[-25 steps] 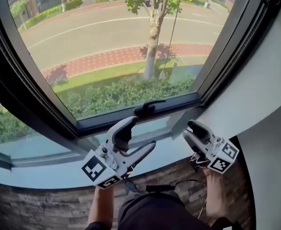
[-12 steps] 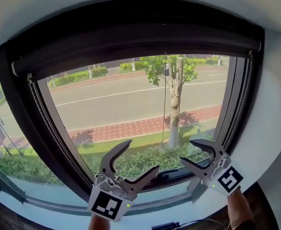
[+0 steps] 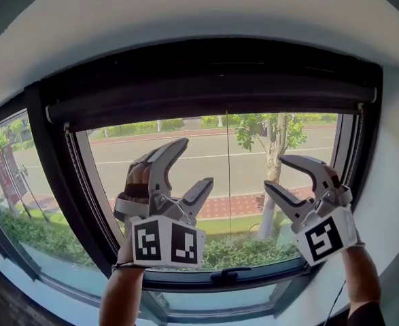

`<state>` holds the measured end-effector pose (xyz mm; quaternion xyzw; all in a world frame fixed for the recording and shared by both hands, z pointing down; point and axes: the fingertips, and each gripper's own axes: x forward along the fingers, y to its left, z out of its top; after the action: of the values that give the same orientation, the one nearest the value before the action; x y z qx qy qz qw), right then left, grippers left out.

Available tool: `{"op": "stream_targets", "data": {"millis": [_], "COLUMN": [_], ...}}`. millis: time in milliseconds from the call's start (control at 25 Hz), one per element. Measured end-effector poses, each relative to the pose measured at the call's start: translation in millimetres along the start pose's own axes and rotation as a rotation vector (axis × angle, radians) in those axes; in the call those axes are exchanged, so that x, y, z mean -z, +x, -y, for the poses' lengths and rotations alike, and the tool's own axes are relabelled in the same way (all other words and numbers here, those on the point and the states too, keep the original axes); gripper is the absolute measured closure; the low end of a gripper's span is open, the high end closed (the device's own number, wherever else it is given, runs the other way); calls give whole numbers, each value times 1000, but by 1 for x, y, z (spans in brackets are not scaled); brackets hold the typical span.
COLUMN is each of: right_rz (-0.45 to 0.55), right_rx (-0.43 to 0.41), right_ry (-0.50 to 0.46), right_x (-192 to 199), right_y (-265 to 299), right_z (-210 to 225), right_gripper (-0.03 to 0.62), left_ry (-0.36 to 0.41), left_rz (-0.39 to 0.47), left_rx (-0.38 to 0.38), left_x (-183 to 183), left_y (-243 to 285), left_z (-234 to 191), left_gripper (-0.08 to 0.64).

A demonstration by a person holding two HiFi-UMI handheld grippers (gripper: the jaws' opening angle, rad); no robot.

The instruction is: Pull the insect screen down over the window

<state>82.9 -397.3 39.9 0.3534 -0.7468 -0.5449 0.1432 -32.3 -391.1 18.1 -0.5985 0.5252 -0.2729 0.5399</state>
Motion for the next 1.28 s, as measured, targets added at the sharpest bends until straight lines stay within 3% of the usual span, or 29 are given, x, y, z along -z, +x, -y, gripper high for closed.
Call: {"op": "stream_targets", "data": {"millis": [80,200,440,560,800,960,1120,1280], "right_rz": [-28,-65,-109,-138,-181,-225,-297,-335], "right_rx": [20,7,-25,-33,8,6,-22,-110], "right_ry": [-97,-192,-218,-225,-270,-301,-416,-429], "right_x": [-1,-5,-7,-3,-3,3,9,13], "right_y": [8,22,48,59,79,91,91,85], "right_z": [19,38,57,59,70,71,68,58], "right_gripper": [386,324,307,307,307,307,308,308], "left_ry": [77,148,219,235,284,283,283,287], "left_rz": [-68,-128,-252,-297,-338,-319,-308,-323], "left_rx": [-26,-41,53,35,-21,-27,10,72], "left_x": [3,2,21,32,38,39,39,38], "left_y": [11,26,52,60,69,73,71,64], "left_z": [-15,-34,-34,-36,-43,-41,-40,-30], "left_gripper": [160,160,160,160,160,160,160,161]}}
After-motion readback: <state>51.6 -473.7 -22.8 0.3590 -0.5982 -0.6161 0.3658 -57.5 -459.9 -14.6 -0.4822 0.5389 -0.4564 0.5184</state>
